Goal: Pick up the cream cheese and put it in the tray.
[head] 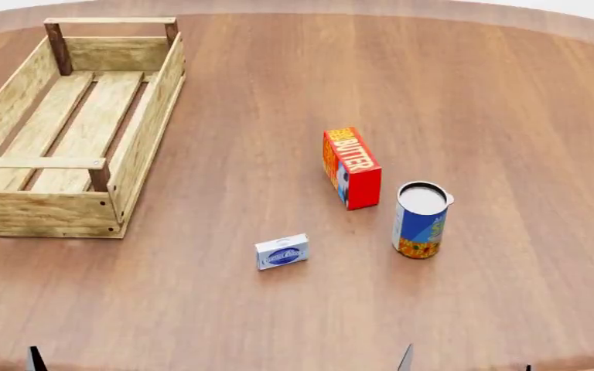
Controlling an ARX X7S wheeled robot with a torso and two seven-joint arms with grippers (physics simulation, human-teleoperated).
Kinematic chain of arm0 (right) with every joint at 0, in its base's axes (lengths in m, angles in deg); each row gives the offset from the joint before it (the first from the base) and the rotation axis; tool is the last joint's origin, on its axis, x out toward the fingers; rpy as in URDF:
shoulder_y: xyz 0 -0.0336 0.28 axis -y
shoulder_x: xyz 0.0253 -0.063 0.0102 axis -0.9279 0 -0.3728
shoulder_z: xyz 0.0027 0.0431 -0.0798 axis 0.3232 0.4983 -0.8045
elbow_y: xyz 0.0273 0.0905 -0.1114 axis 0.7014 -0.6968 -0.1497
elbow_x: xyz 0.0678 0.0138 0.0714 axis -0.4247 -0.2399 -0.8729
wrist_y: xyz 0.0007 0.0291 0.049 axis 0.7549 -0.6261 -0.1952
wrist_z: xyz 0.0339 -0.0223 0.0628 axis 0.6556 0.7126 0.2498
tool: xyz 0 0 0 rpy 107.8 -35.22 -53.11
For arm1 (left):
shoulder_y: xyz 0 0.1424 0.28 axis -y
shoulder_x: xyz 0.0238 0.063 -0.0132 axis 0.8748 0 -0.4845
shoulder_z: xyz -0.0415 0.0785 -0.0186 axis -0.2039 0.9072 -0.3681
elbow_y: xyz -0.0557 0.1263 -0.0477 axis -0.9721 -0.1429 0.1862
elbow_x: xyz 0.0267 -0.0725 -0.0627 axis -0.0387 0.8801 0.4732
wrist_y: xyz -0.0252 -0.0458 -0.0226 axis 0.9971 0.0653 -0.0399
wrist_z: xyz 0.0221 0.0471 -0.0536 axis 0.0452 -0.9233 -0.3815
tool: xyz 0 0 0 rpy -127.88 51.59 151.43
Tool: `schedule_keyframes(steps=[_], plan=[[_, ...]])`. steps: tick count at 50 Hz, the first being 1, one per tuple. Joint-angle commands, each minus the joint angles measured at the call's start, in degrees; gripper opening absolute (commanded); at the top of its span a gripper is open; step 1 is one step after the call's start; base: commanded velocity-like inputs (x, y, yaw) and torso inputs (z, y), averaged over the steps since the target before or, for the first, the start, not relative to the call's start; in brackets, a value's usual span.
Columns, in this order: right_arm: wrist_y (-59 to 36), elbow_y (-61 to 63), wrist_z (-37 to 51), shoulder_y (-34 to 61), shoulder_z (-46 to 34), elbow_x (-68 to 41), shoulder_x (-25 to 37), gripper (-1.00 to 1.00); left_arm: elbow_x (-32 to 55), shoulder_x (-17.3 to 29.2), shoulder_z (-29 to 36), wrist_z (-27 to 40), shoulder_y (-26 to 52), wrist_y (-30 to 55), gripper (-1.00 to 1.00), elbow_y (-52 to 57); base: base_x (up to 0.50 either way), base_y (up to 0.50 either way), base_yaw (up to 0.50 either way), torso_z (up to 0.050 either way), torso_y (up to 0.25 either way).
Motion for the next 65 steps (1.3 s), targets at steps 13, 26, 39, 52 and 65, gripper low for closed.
schedule_keyframes(steps=[13,26,39,52,65], plan=[[-1.1,-0.4,3.4,0.6,-1.3,2.6,1.0,1.0,-0.9,1.1,1.1,2.7,0.6,0.6,1.0,-0.4,0.02,0.0,0.0,0.0,0.0],[-1.1,-0.8,5.4,0.7,-2.0,4.3,1.5,1.0,-1.1,1.8,1.9,3.6,0.6,1.0,1.0,-0.1,0.05,0.05,0.0,0.0,0.0],[-0.8,-1.0,6.5,0.9,-2.8,4.1,2.3,1.0,-1.3,2.3,2.5,4.6,0.6,0.6,1.0,-0.2,0.13,0.16,0.0,0.0,0.0],[-1.0,-0.9,7.6,1.0,-3.4,4.5,2.8,1.0,-1.0,2.9,3.3,5.3,0.7,0.6,1.0,-0.2,0.17,0.19,0.0,0.0,0.0],[-1.1,-1.1,9.6,1.0,-3.7,6.7,3.0,1.0,-1.0,3.5,3.8,6.0,0.5,0.8,1.0,0.1,0.14,0.2,0.0,0.0,0.0]])
